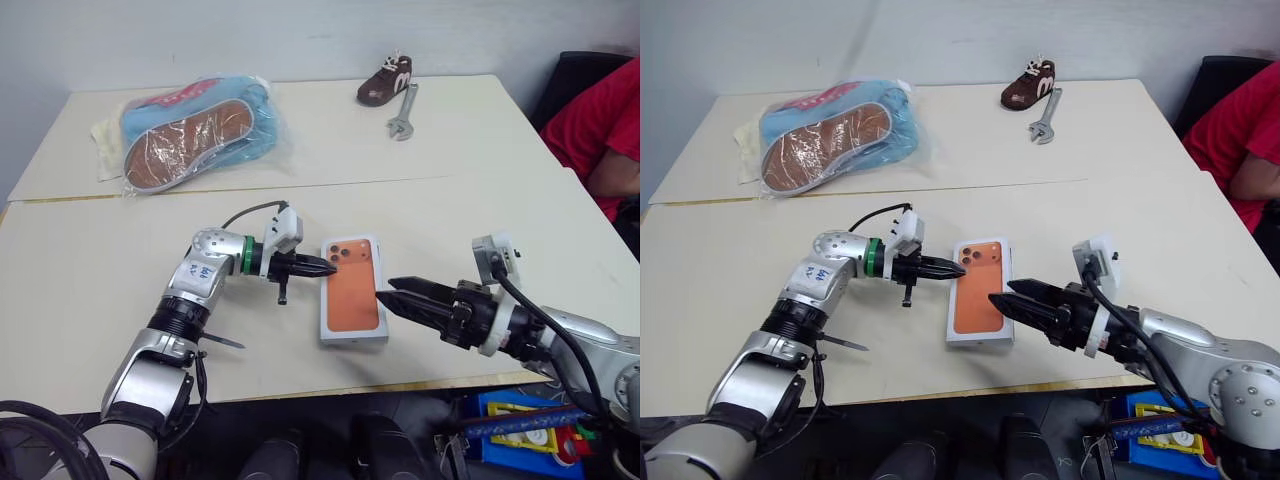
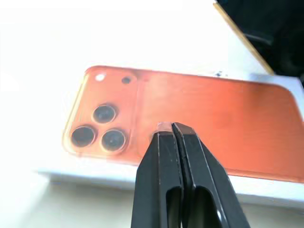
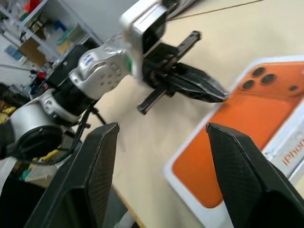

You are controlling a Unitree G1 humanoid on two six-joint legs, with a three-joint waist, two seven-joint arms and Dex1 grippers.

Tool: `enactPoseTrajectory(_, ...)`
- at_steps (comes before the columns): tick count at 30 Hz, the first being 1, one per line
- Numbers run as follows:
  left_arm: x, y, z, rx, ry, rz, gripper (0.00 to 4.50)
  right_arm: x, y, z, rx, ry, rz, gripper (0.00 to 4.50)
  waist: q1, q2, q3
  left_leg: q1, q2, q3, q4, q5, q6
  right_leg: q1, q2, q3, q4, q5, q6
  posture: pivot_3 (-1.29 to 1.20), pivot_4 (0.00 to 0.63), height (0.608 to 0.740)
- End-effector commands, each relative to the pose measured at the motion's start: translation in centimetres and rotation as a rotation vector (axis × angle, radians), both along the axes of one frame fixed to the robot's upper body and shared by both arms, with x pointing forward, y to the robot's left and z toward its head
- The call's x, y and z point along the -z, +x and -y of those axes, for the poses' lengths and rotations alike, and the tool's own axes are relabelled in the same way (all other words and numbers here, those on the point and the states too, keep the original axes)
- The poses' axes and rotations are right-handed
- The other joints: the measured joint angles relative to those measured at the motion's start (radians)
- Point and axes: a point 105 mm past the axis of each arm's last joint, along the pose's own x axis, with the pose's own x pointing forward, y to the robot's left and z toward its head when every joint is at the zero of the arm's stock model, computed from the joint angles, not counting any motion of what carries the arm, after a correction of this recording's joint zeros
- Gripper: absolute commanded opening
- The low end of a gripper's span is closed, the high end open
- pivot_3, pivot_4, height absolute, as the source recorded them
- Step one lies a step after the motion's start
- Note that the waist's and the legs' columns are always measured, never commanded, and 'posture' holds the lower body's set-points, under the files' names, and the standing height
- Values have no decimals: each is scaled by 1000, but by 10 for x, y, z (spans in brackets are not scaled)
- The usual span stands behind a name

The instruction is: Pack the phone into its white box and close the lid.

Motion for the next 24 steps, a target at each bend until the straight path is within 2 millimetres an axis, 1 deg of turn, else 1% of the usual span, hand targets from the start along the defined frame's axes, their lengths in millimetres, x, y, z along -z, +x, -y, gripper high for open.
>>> enactPoseTrajectory(1, -16, 0, 3, 23, -10, 57, 0, 6, -10, -2, -59, -156, 104, 2406, 6, -1, 0, 0, 0, 0, 0, 0, 0, 0, 0, 0, 0, 0, 0, 0, 150, 740)
enactPoseTrajectory(5, -28, 1, -18, 14, 2, 41, 0, 30, -13, -9, -142, -341, 190, 1051, 13, -1, 1, 0, 0, 0, 1, 0, 0, -1, 1, 1, -1, 0, 0, 0, 150, 740)
enactPoseTrajectory(8, -18, -4, -45, 28, 114, 13, 0, 47, -17, -15, -234, -434, 241, 183, 12, -2, 1, 0, 0, 0, 1, 0, 0, -1, 1, 1, -1, 0, 0, 0, 150, 740)
enactPoseTrajectory(9, -11, -4, -51, 27, 158, 11, 0, 52, -18, -16, -262, -453, 247, 23, 12, -2, 1, 0, 0, 0, 1, 0, 0, -1, 1, 0, -1, 0, 0, 0, 150, 740)
enactPoseTrajectory(11, 1, -1, -56, 15, 217, 13, 0, 61, -16, -16, -285, -483, 259, 23, 16, -2, 1, 0, 0, 0, 1, 0, 0, -1, 1, 0, -2, 0, 0, 0, 150, 740)
enactPoseTrajectory(13, 7, 3, -50, 4, 228, 17, 0, 67, -12, -15, -294, -510, 269, 23, 28, -2, 1, 0, -1, 0, 2, 0, 0, 0, 1, 0, -2, 0, 0, 0, 150, 740)
enactPoseTrajectory(14, 8, 5, -44, 3, 220, 15, 0, 69, -11, -15, -294, -519, 271, 23, 36, -2, 1, 0, -1, 0, 3, -1, 0, 0, 1, 0, -3, 0, 1, 0, 150, 740)
enactPoseTrajectory(17, 12, 9, -20, 25, 193, 21, 0, 73, -4, -15, -280, -533, 274, 23, 51, -5, 2, -3, -2, -1, 7, -1, 2, 0, 0, -1, -3, 1, 1, 0, 150, 740)
enactPoseTrajectory(21, 15, 8, 9, 63, 157, 27, 0, 74, 5, -11, -243, -523, 273, 23, 54, -6, 3, -5, -2, -1, 8, -2, 2, -1, 0, -1, -2, 2, 3, 0, 150, 740)
enactPoseTrajectory(24, 12, 7, 18, 73, 131, 25, 0, 74, 8, -4, -221, -536, 267, 23, 54, -6, 3, -5, -2, -1, 8, -2, 2, -2, 0, -1, -2, 2, 3, 0, 150, 740)
